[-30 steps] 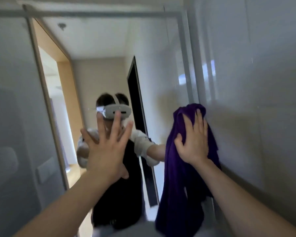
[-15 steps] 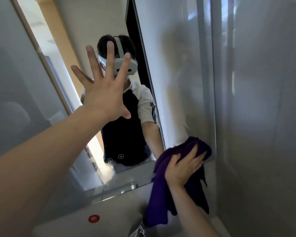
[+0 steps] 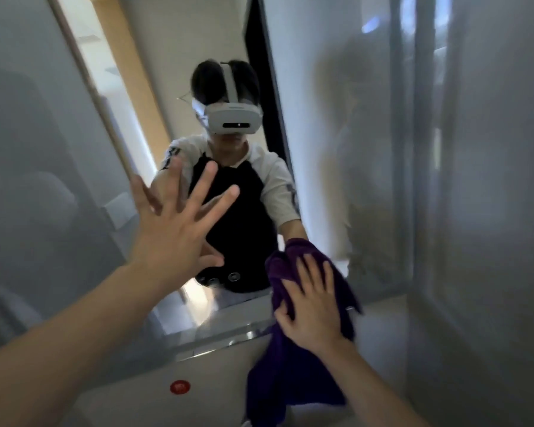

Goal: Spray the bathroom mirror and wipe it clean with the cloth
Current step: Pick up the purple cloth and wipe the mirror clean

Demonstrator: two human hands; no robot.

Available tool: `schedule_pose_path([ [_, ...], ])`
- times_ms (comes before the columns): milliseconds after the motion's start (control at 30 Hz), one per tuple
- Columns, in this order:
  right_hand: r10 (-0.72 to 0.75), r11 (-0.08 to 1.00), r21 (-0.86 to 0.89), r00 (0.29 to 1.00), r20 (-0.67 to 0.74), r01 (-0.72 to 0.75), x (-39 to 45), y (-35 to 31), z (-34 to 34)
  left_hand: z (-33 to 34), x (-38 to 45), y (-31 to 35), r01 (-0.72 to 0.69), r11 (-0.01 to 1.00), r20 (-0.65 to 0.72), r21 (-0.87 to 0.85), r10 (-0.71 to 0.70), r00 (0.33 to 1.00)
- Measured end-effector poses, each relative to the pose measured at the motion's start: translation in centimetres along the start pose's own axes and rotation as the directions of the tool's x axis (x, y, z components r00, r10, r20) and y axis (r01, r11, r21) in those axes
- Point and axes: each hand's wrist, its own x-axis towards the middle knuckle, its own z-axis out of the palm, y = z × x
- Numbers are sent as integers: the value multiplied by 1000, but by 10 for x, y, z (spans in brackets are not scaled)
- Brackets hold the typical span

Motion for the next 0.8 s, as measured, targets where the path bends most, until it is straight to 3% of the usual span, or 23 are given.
schedule_pose_path([
  [100, -7, 996, -93, 1000, -2, 7, -3, -3, 3, 6, -12, -3, -15, 1000, -19, -22, 14, 1000],
  [167, -116, 979, -159, 990, 85, 128, -7, -12, 9, 5, -13, -5, -12, 999, -3, -41, 12, 1000],
  [267, -448, 854, -144, 848, 285, 500, -13, -23, 22, 6, -16, -5, 10, 999, 35, -38, -9, 999],
  [333, -557, 776, -107, 754, 347, 622, -9, -32, 27, 7, -17, -4, 22, 999, 60, -49, -19, 998],
  [600, -596, 712, -67, 653, 468, 699, 28, -78, 11, -13, -17, -4, 17, 985, 196, -173, 18, 980],
  [700, -580, 711, -93, 657, 483, 697, 37, -75, -6, -33, -36, -17, 57, 914, 264, -401, 56, 963],
  [800, -533, 752, -127, 709, 462, 647, 52, -75, -27, -39, -85, -26, 159, 864, 335, -478, 12, 942],
])
